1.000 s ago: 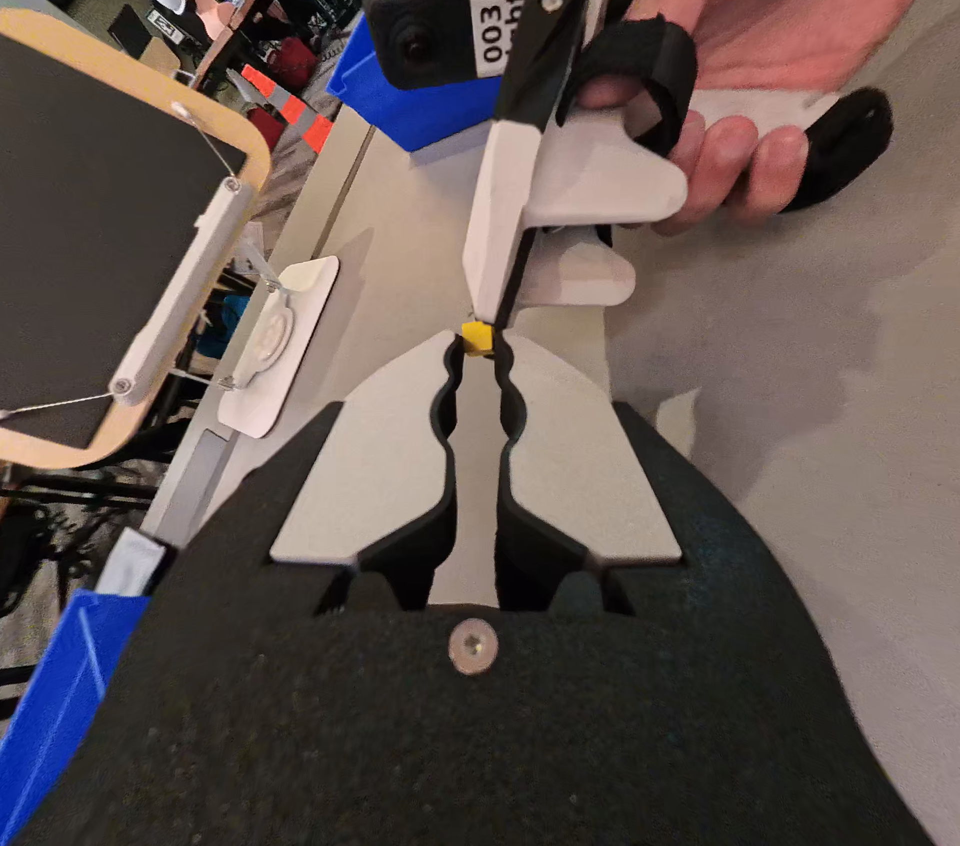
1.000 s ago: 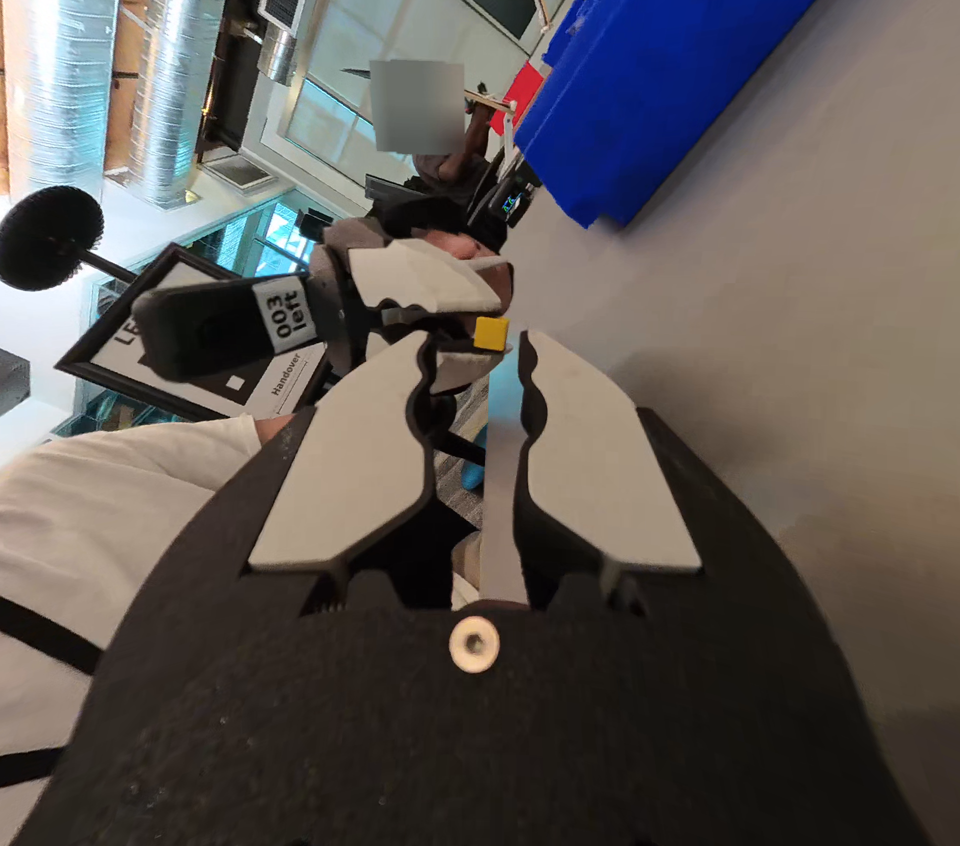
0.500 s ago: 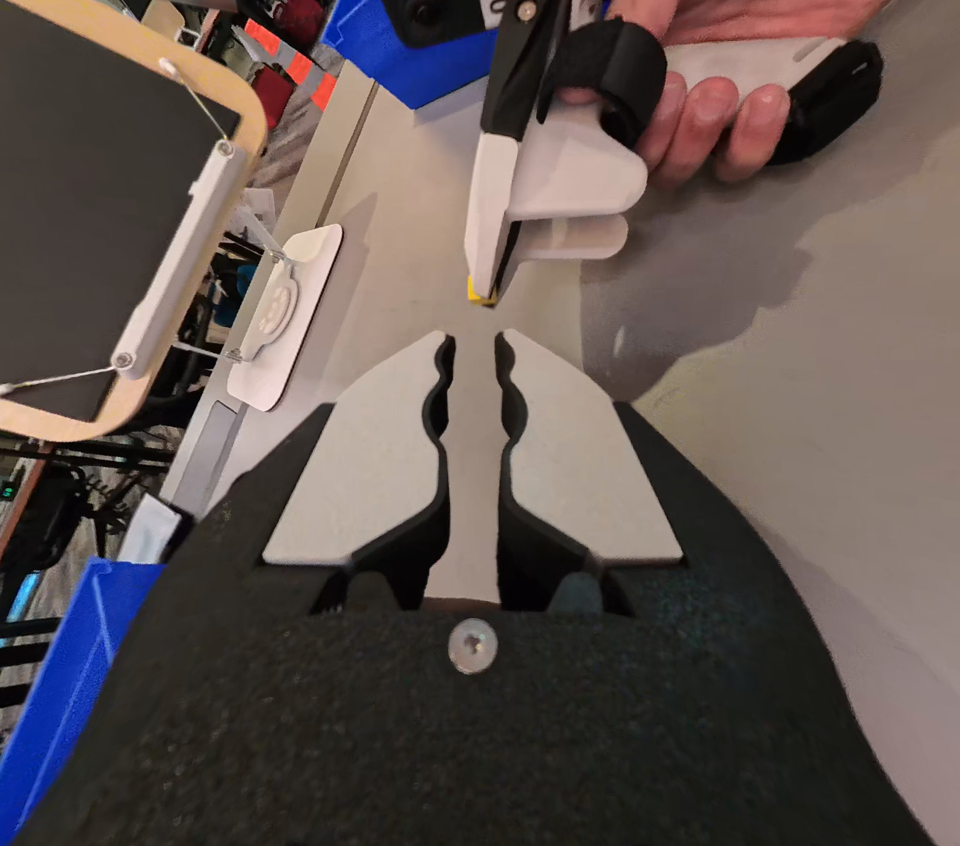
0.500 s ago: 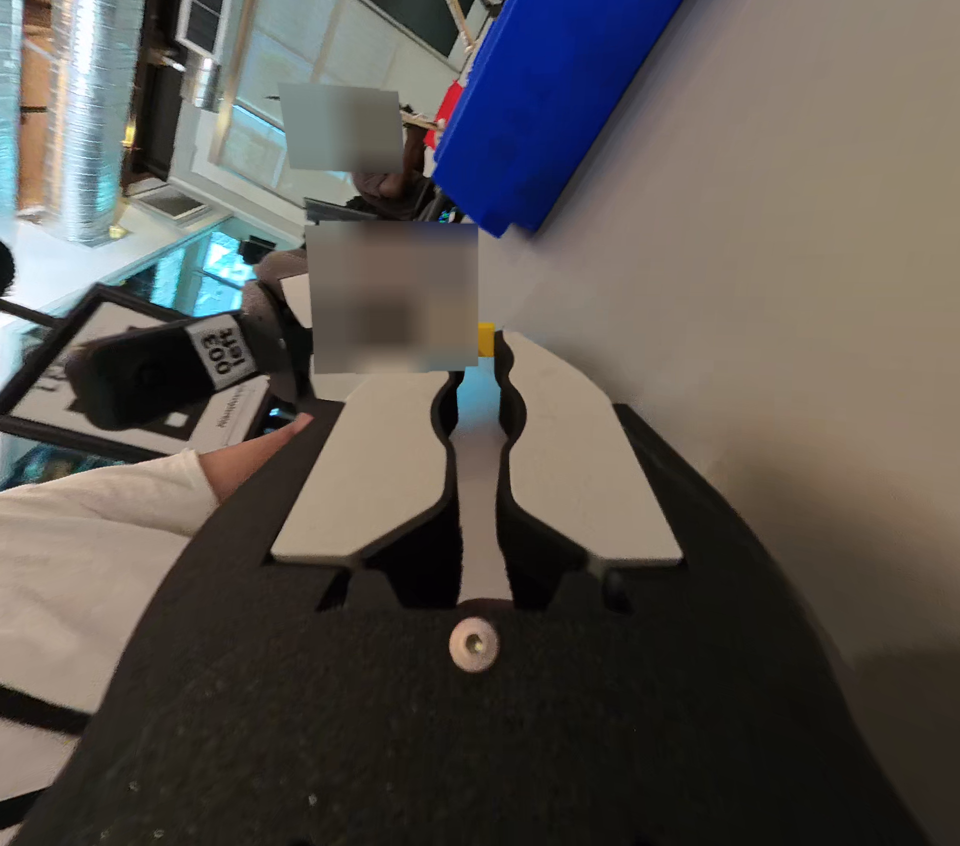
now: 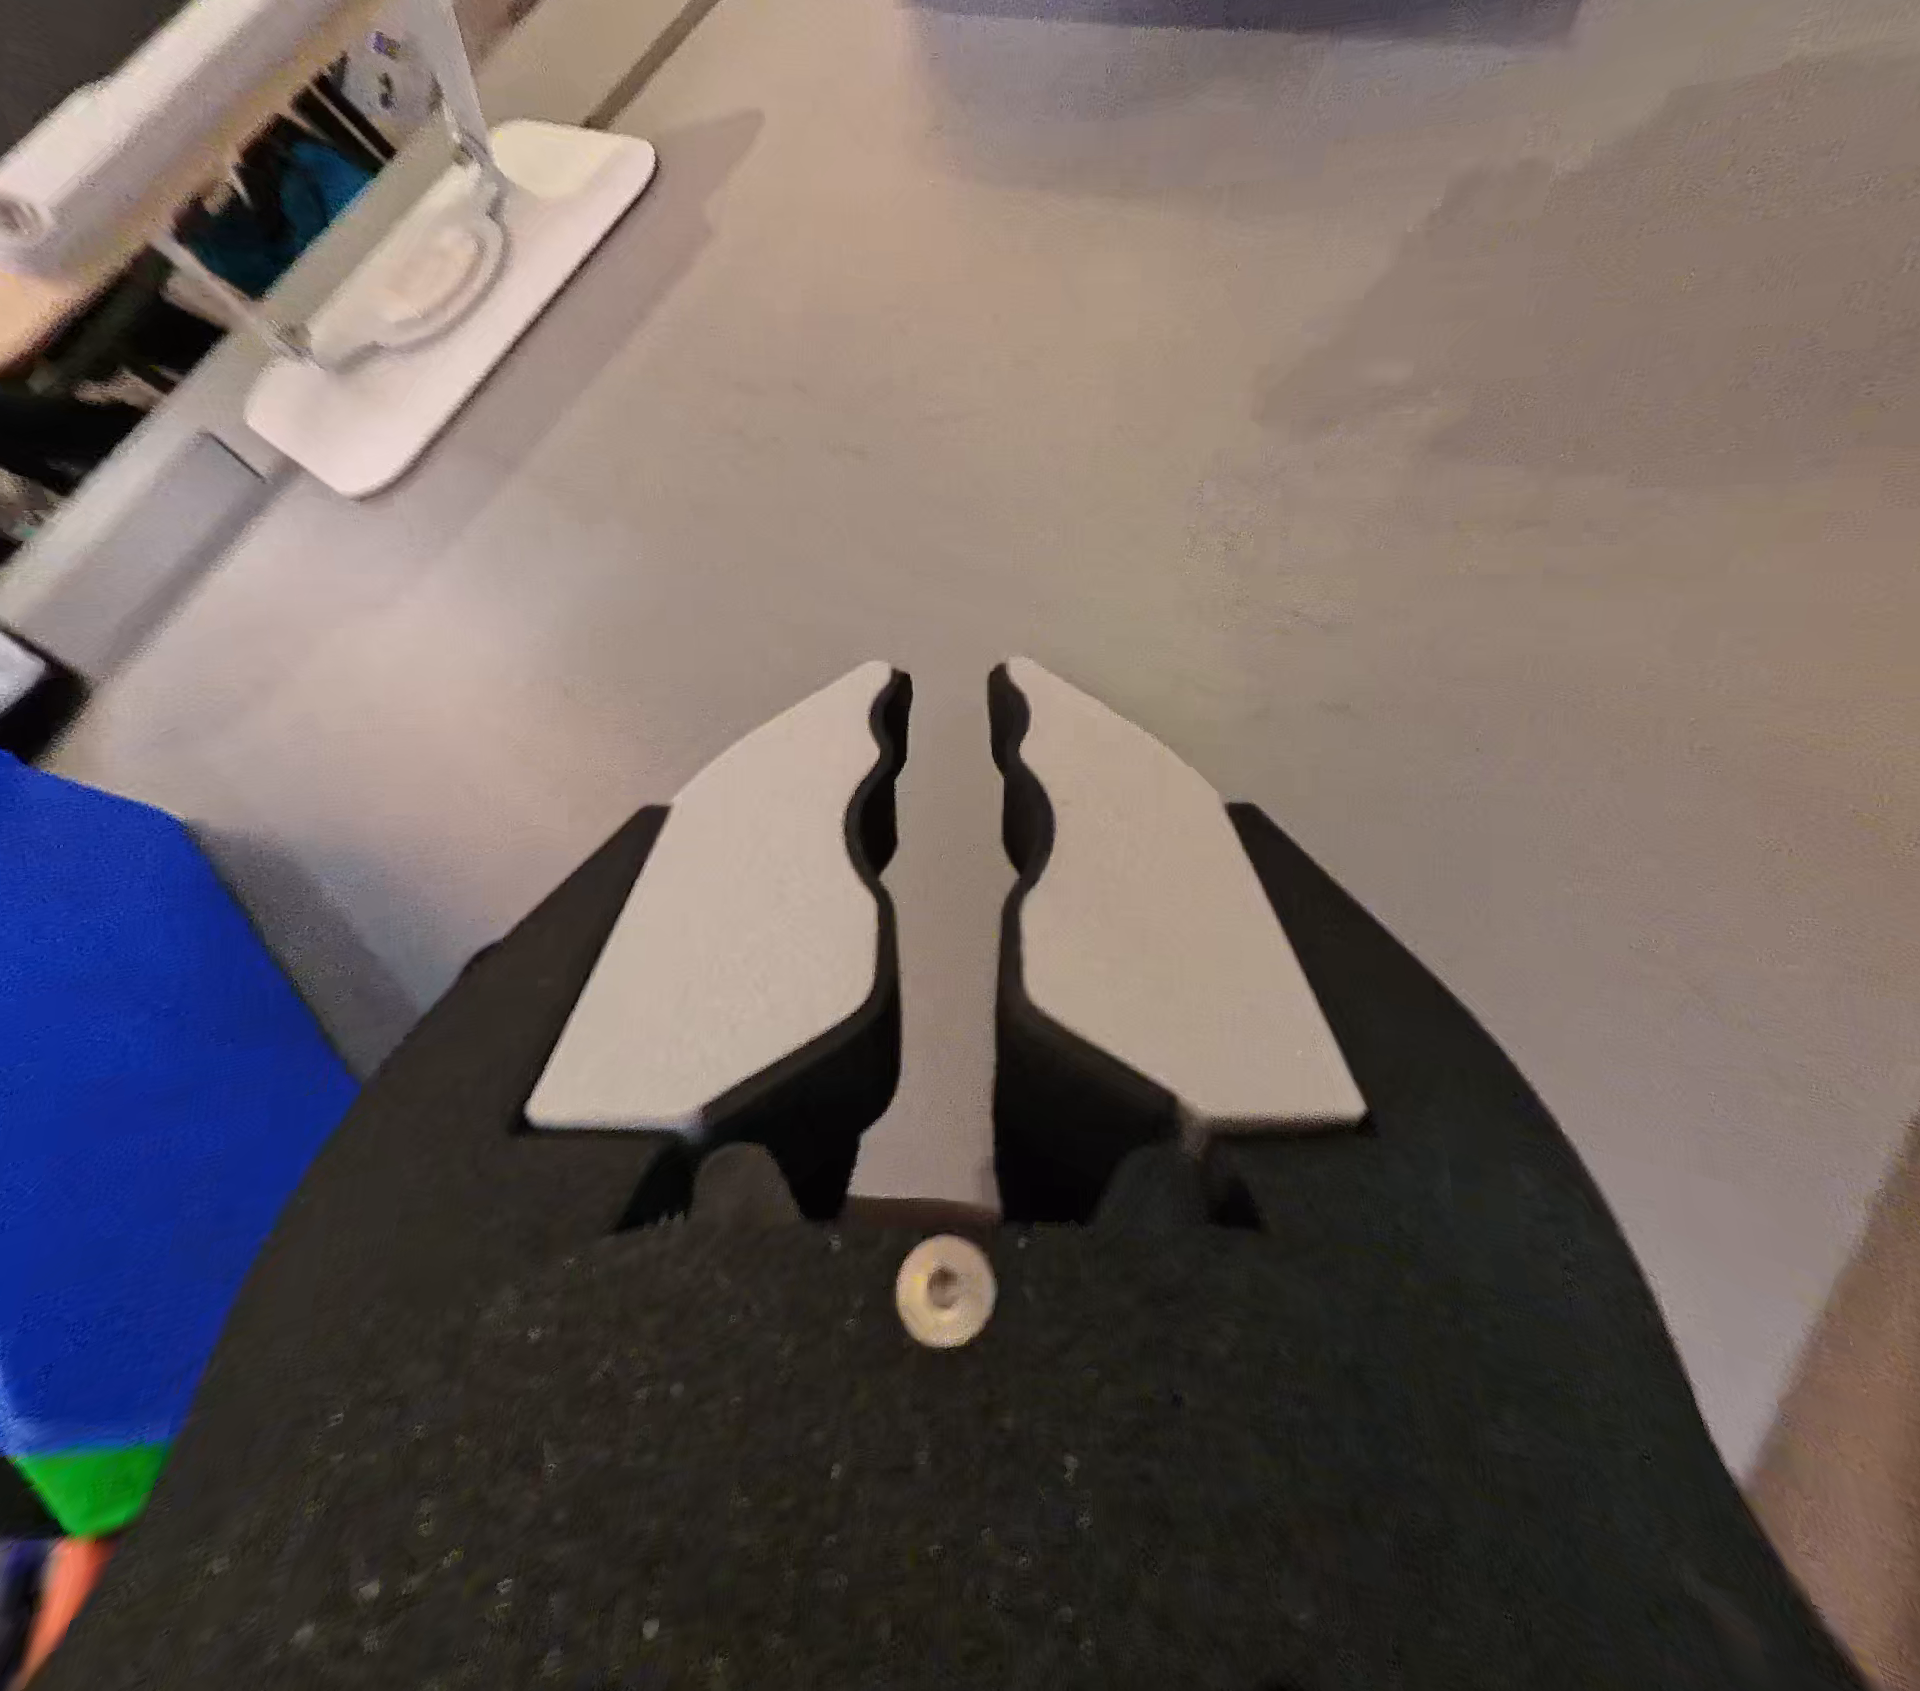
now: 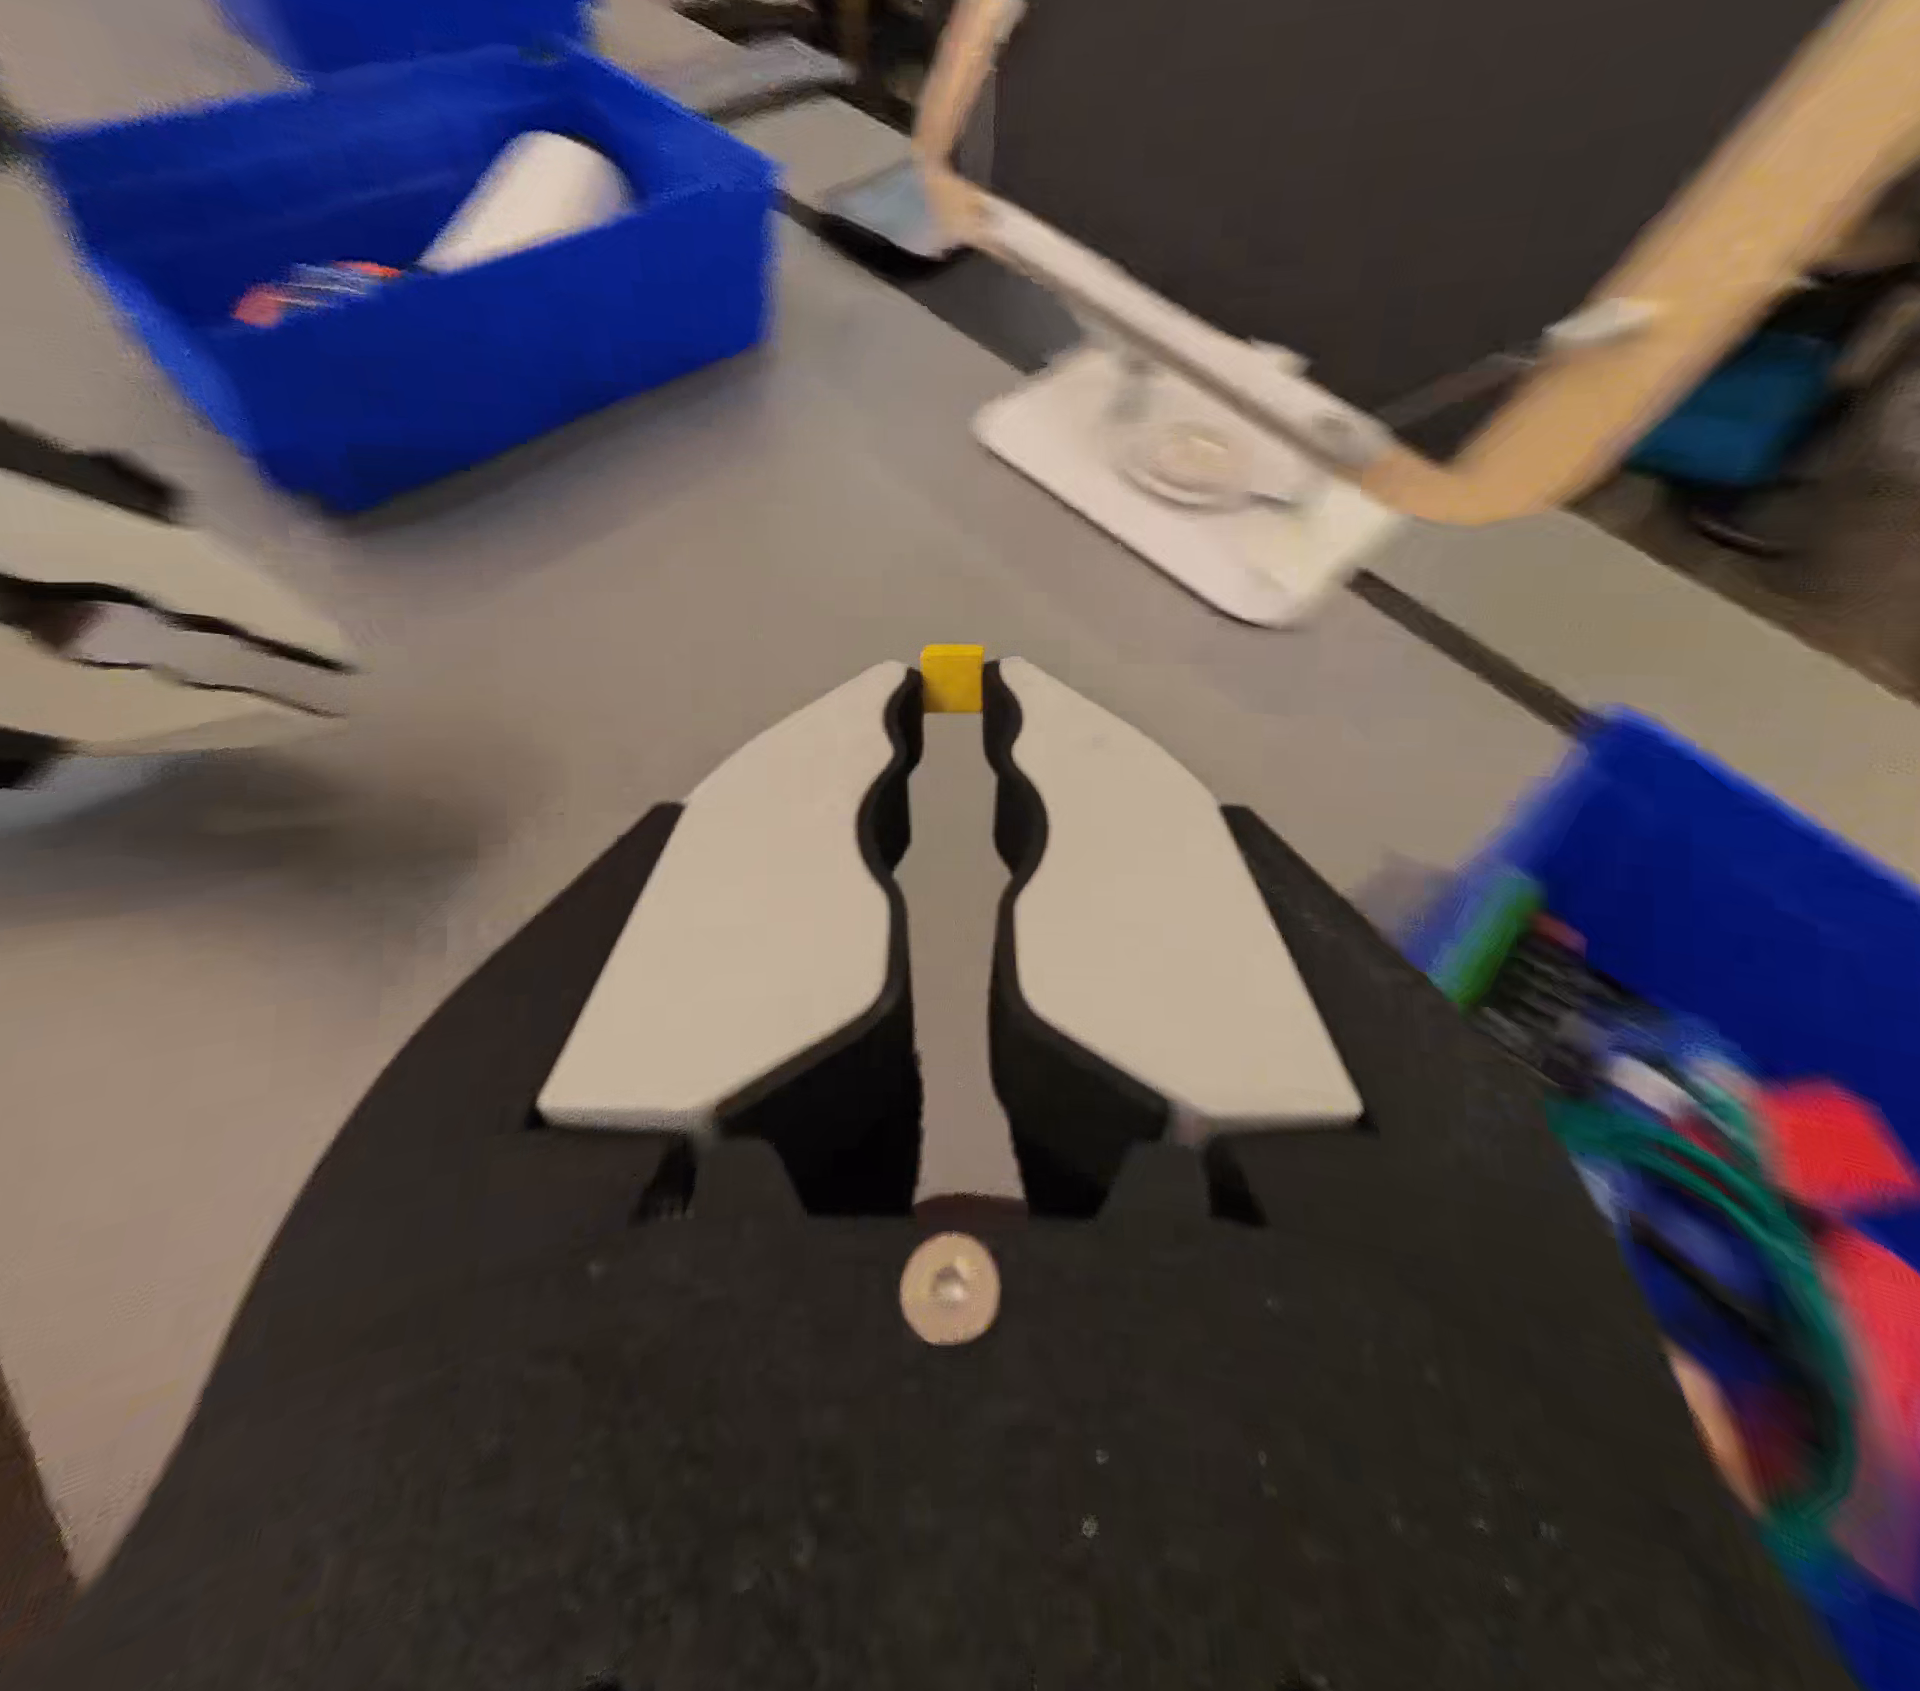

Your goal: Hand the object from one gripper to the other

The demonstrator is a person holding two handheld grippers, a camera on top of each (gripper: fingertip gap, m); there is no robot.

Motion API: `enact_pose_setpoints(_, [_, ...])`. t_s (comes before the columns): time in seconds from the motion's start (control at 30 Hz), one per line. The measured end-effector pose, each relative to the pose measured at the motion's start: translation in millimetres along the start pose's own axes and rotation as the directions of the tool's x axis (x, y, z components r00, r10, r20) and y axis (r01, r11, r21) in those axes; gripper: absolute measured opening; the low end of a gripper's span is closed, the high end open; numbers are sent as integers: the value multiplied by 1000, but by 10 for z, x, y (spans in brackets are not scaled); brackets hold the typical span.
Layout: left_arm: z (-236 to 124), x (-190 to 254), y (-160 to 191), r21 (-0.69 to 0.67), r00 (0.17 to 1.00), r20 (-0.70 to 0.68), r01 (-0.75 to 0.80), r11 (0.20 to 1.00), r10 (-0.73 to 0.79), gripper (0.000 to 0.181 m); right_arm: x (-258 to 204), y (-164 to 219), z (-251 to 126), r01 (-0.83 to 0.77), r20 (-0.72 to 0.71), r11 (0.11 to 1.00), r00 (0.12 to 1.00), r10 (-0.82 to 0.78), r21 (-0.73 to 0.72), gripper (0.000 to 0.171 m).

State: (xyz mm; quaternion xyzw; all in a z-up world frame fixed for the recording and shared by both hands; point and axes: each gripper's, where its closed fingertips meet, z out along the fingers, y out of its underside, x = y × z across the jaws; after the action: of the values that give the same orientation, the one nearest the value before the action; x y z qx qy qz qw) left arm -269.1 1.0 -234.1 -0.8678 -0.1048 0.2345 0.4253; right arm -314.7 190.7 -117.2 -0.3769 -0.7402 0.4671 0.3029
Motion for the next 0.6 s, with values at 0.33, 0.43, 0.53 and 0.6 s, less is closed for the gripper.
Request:
enact_pose_setpoints(0.33, [-386,260,84,49,984,-51,172,984,-169,15,1345,1918,-769,-424,-323,570,905,275,-704,11])
enact_pose_setpoints(0.43, [-367,282,91,42,980,-68,191,981,-188,15,1369,2220,-733,-431,-344,459,901,263,-777,11])
enact_pose_setpoints(0.53, [-355,315,100,36,976,-85,204,978,-200,16,1415,2303,-658,-421,-344,441,906,246,-793,11])
enact_pose_setpoints(0.6, [-345,323,113,30,979,-81,190,981,-187,16,1447,2362,-642,-419,-349,417,907,236,-806,11])
